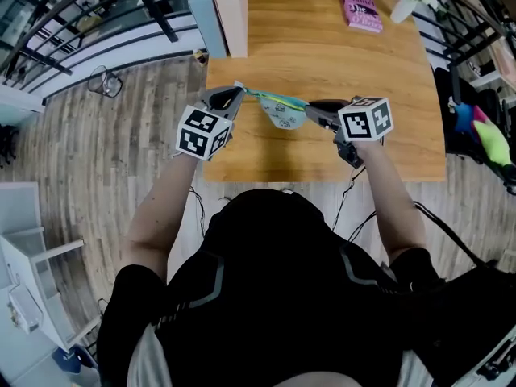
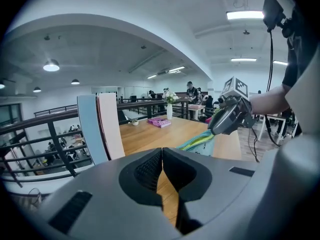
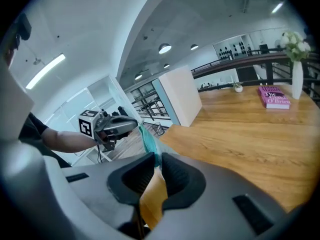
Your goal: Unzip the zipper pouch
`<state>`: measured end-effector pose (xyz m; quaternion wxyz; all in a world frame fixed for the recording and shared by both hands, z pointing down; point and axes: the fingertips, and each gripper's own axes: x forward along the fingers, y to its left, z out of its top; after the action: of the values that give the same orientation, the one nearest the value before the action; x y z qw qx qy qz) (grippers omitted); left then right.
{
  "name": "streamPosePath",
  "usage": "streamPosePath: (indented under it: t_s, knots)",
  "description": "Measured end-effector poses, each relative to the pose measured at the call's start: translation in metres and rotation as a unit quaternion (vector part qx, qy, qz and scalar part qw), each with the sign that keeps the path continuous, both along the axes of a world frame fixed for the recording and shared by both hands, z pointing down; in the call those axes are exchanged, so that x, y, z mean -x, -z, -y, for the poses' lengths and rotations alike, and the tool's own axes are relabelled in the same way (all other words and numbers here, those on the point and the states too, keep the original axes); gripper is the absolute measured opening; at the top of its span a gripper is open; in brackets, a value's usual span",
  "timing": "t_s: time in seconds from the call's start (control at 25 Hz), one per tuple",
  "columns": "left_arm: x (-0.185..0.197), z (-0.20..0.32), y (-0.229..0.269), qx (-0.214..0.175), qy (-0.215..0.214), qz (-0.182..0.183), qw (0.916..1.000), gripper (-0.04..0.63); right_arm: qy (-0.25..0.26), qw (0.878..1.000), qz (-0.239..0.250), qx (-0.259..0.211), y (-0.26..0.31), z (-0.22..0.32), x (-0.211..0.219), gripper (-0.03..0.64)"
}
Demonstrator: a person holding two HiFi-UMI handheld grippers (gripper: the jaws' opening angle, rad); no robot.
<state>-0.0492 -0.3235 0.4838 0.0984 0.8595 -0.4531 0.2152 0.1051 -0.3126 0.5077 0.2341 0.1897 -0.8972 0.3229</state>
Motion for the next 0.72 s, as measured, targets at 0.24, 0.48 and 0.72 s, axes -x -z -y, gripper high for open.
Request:
streamPosePath:
  t_s: [0.24,0.48,0.72]
  knots:
    - [0.009,0.021,-0.016,0.018,0.030,0.002,0.9994,0.031,0.022,0.998,-0.026,-0.057,-0.020,0.036,0.009,0.057]
    - [0.016,0.000,-0.065,0.075,0.050,0.015,0.9959,0.031,0.063,0.994,-0.051,-0.070,-0.067,0.026,0.018,0.057]
    - [0.010,-0.039,-0.121,0.147,0.039,0.025,0.9881,0.031,0.079,0.995,-0.063,-0.012,-0.119,-0.005,0.013,0.057]
